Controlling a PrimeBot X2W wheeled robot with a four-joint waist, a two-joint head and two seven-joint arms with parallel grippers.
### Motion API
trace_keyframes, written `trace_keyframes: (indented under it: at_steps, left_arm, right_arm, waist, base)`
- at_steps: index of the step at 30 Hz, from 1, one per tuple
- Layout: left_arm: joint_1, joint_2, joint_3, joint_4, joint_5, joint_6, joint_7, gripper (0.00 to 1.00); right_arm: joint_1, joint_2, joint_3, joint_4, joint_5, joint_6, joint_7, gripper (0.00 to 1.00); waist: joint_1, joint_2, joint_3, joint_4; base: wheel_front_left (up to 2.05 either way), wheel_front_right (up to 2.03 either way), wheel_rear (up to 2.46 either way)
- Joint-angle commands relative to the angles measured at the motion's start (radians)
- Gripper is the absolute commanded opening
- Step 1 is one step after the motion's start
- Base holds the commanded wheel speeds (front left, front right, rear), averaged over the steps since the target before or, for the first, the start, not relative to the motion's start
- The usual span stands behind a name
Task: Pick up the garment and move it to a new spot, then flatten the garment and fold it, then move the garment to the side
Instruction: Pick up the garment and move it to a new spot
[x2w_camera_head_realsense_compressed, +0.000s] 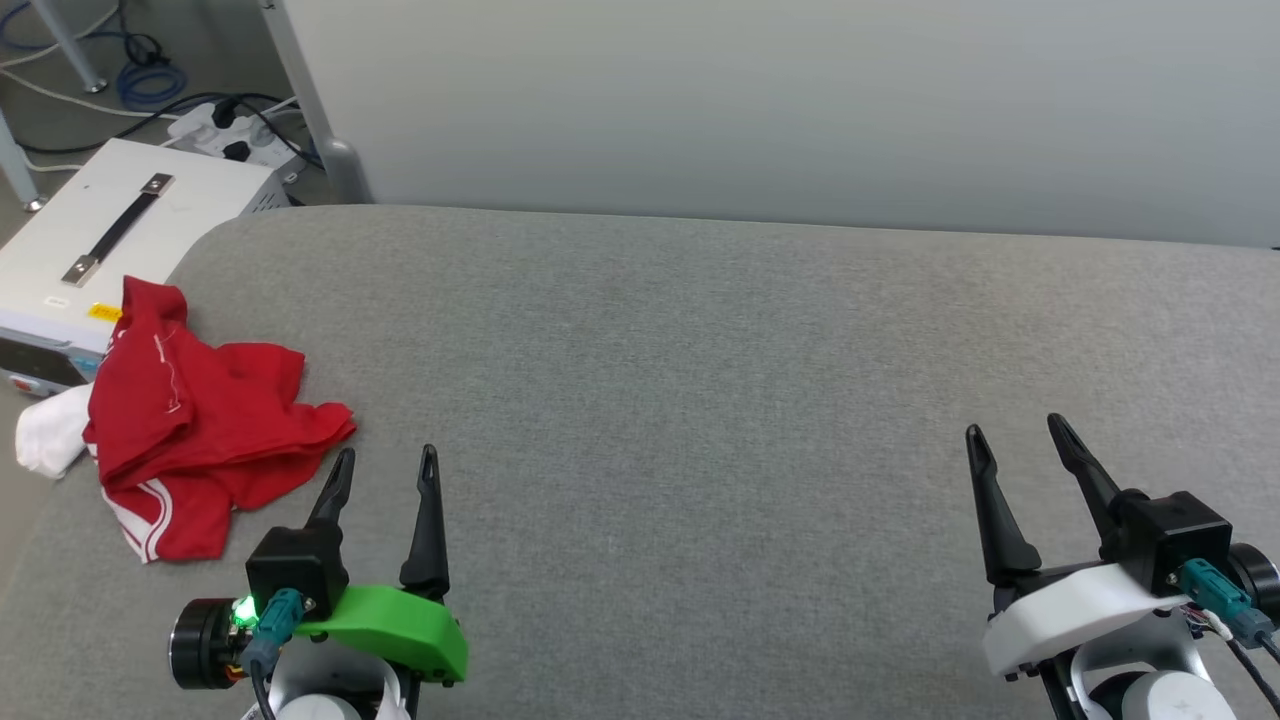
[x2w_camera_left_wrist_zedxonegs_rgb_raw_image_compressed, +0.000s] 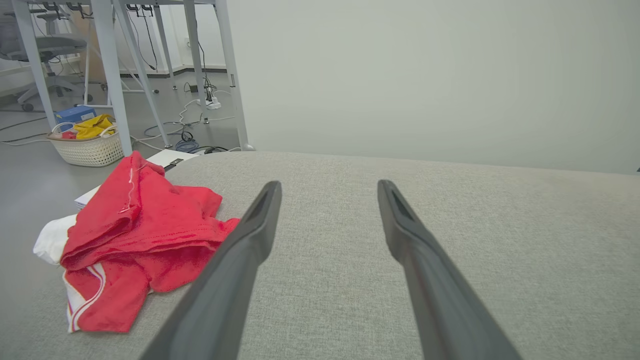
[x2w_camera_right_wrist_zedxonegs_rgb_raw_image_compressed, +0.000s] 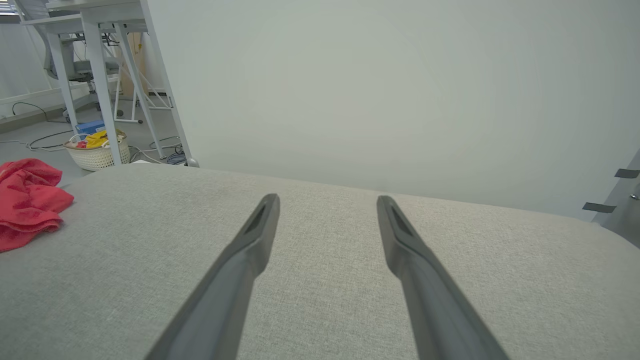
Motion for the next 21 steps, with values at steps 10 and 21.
trace_keyframes:
  at_steps: [10,21]
  left_arm:
    - [-0.009,-0.003,0.039,0.009,-0.011,-0.014,-0.028,1.00]
    - [0.002,-0.003,0.070,0.006,-0.018,-0.022,-0.051,1.00]
  right_arm:
    - [0.000,-0.001,0.050,-0.025,-0.036,-0.001,-0.004,1.00]
    - [-0.008,-0.008,0.099,-0.036,-0.046,-0.001,-0.012,1.00]
  waist:
    - [0.0000,0.0000,0.004,0.144]
    - [0.0000,0.0000,0.009,0.271]
  base:
    - [0.00,0.00,0.00]
    - [0.00,0.00,0.00]
